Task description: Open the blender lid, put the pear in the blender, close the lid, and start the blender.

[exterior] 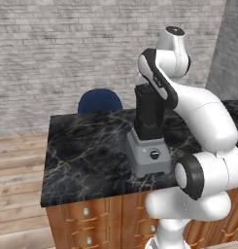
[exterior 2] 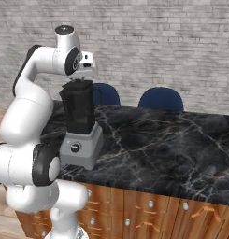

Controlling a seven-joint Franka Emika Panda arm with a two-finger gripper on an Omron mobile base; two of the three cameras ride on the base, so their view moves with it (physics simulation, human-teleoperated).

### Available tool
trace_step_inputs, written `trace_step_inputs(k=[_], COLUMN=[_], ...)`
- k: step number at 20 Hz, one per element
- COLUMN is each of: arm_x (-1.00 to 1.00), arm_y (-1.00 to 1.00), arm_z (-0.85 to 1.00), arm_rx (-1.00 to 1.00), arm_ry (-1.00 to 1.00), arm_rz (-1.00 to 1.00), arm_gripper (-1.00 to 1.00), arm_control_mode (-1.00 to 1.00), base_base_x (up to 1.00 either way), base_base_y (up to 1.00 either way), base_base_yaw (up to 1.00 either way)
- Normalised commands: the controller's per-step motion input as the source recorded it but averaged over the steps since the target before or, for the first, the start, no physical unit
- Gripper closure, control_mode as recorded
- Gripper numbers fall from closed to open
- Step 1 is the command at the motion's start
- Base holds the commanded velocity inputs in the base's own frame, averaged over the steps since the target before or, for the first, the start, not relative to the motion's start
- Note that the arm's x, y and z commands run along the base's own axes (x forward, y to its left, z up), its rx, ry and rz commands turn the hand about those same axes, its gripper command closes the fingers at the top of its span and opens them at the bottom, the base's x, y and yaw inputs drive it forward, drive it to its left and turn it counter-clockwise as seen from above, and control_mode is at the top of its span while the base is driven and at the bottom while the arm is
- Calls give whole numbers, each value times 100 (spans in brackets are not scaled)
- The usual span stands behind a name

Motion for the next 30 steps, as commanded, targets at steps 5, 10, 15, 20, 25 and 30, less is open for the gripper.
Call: trace_step_inputs(k=[5, 10, 15, 20, 25, 30], arm_x=[-12, -2, 0, 0, 0, 0], arm_y=[0, 0, 0, 0, 0, 0], arm_z=[-27, -34, -32, -28, -5, 0], arm_rx=[4, 4, 2, 1, 0, 0], arm_ry=[-14, -10, -1, 0, -1, -2], arm_rz=[0, 0, 0, 0, 0, 0], arm_gripper=[100, 100, 100, -100, -100, -100], arm_control_mode=[-100, -100, -100, -100, -100, -100], base_base_x=[0, 0, 0, 0, 0, 0], base_base_y=[0, 0, 0, 0, 0, 0], base_base_yaw=[0, 0, 0, 0, 0, 0])
